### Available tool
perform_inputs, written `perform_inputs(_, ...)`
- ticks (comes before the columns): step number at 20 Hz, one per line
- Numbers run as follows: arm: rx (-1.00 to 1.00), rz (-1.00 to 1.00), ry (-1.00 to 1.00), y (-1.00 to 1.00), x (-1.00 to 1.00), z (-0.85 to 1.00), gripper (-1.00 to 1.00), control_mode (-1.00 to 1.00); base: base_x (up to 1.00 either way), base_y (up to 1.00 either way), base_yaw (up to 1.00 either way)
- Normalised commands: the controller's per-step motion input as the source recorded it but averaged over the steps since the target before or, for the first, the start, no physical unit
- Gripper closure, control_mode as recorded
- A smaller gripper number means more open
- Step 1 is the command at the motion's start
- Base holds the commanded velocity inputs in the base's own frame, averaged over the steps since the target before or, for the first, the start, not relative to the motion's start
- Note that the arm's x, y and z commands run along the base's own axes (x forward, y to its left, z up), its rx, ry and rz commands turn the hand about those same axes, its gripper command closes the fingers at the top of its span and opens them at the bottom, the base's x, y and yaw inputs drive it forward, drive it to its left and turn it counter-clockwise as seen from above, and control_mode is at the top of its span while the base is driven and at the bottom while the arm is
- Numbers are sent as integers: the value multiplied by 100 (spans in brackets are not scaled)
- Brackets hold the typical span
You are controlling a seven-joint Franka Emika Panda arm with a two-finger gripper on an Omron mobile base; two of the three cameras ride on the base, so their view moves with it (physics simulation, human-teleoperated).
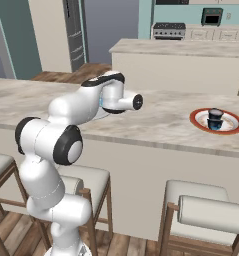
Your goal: Place two yogurt containers on each plate.
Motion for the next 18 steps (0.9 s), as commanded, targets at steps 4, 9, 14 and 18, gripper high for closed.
perform_inputs(4, 0, 0, 0, 7, 0, -39, 100, -100, 0, 0, 0)
perform_inputs(9, 0, 0, -1, 13, -7, -36, 100, -100, 0, 0, 0)
perform_inputs(14, 0, 0, -4, 18, -12, -39, 100, -100, 0, 0, 0)
perform_inputs(18, 0, 0, -8, 24, -18, -42, 100, -100, 0, 0, 0)
